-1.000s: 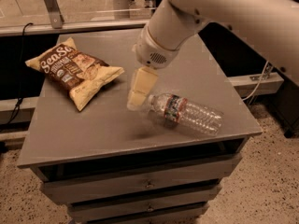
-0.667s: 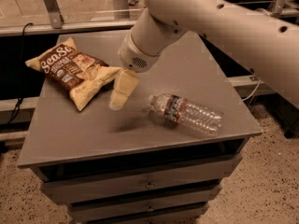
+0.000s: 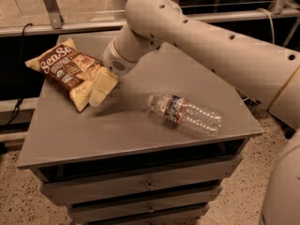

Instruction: Pick brown chip bag

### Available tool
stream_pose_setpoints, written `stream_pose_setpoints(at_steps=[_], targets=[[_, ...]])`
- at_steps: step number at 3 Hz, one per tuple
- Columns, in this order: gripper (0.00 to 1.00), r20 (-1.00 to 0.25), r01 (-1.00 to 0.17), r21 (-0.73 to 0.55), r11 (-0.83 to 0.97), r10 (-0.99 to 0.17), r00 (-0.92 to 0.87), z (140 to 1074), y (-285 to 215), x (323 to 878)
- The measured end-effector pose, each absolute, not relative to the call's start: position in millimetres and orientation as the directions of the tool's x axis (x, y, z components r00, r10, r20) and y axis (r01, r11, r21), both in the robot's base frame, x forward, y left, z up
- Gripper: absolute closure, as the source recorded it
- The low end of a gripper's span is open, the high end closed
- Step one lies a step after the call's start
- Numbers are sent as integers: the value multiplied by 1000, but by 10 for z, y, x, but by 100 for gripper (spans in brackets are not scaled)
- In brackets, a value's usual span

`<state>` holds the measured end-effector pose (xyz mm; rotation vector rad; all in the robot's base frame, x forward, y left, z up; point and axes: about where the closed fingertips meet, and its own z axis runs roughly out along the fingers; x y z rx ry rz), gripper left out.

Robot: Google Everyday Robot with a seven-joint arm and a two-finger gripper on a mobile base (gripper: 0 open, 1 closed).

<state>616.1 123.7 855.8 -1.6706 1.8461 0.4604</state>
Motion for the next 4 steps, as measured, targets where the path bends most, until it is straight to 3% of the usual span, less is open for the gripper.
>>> stream_pose_setpoints(at_steps=[1,4], targets=[[18,-658,-978,-100,182,-749,-72,8458,1394,6308],[87,-691,-966,-75,247,-711,-128,8442,1276,6439]])
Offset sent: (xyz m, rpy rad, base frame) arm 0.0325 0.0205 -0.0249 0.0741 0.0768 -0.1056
